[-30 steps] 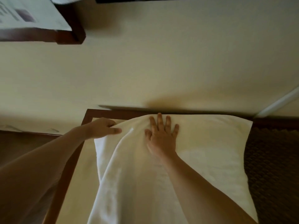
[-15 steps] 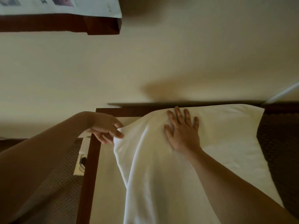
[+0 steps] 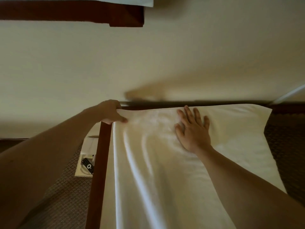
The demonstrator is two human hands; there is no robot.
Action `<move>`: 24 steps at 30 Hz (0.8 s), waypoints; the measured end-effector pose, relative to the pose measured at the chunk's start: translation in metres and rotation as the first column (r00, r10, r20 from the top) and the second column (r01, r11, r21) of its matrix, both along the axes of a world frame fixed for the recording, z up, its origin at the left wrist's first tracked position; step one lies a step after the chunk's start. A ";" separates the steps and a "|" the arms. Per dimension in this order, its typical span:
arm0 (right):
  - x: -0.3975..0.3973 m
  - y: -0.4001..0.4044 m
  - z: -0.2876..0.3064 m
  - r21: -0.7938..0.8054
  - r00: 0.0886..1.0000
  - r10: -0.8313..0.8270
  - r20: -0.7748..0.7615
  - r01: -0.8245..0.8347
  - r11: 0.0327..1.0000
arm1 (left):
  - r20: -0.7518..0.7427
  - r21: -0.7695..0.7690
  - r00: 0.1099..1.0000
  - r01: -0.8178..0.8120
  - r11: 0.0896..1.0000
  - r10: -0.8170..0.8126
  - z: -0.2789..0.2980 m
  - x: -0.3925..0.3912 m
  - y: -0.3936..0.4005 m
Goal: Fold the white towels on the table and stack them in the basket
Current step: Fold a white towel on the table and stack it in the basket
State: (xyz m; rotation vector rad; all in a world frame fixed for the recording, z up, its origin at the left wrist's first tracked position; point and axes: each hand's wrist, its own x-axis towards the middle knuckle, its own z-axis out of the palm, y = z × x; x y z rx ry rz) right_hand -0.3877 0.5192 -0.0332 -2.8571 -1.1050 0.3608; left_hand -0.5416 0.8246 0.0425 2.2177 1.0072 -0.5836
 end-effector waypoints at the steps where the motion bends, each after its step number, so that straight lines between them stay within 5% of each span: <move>1: 0.001 0.000 0.000 -0.002 1.000 -0.006 0.001 0.006 1.000 | 0.077 -0.118 0.985 -0.143 0.983 0.153 -0.007 -0.001 -0.003; 4: 0.000 0.000 -0.001 0.005 1.000 -0.007 0.002 0.007 1.000 | 0.265 -0.132 0.883 -0.364 0.922 0.387 -0.020 -0.004 0.000; 9: 0.002 0.002 0.001 0.007 1.000 -0.003 -0.003 0.003 1.000 | 0.445 0.125 0.840 -0.402 0.907 0.311 -0.047 -0.002 -0.009; 17: -0.003 0.005 -0.001 -0.040 0.998 -0.060 0.014 0.060 0.997 | 0.478 0.198 0.835 -0.405 0.892 0.273 -0.046 -0.062 -0.093; 24: -0.161 -0.107 0.001 0.151 0.999 -0.034 -0.034 0.039 0.988 | 0.434 0.165 0.847 -0.409 0.897 0.307 -0.042 -0.176 -0.236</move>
